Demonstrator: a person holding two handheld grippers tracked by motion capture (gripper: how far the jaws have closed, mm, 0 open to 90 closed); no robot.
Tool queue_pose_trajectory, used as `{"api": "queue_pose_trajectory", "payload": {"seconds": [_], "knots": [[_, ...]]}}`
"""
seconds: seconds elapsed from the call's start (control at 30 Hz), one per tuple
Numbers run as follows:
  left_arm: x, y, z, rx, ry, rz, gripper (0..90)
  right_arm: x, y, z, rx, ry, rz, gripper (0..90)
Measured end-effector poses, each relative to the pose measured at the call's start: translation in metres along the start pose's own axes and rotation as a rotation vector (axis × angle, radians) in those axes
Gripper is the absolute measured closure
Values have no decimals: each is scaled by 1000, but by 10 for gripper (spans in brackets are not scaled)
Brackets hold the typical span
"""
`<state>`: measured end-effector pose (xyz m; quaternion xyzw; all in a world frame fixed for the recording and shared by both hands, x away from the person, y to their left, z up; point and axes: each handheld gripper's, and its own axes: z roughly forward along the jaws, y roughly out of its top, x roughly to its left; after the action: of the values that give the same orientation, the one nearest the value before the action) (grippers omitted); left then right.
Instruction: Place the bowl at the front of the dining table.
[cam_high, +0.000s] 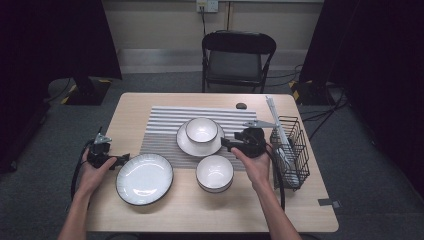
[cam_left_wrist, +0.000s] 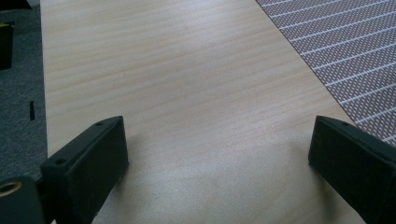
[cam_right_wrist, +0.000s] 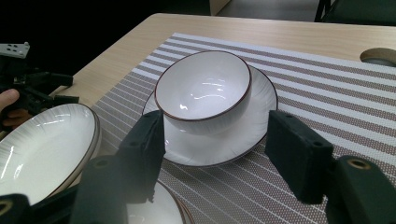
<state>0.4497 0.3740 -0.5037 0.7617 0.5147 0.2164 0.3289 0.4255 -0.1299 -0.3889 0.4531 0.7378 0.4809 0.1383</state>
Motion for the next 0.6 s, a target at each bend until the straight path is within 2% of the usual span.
{"api": "queue_pose_trajectory", "payload": {"seconds": [0.37, 0.43, 0.5, 0.6], "knots": [[0, 0, 0, -1, 2, -3, 42, -4, -6, -22, -13, -10, 3, 392], [0, 0, 0, -1, 3, -3, 42, -3, -6, -28, -18, -18, -9, 392], [0, 0, 0, -1, 3, -3, 42, -3, -6, -34, -25, -13, -5, 392], [0, 0, 0, -1, 3, -3, 42, -5, -5, -43, -28, -29, 5, 390]]}}
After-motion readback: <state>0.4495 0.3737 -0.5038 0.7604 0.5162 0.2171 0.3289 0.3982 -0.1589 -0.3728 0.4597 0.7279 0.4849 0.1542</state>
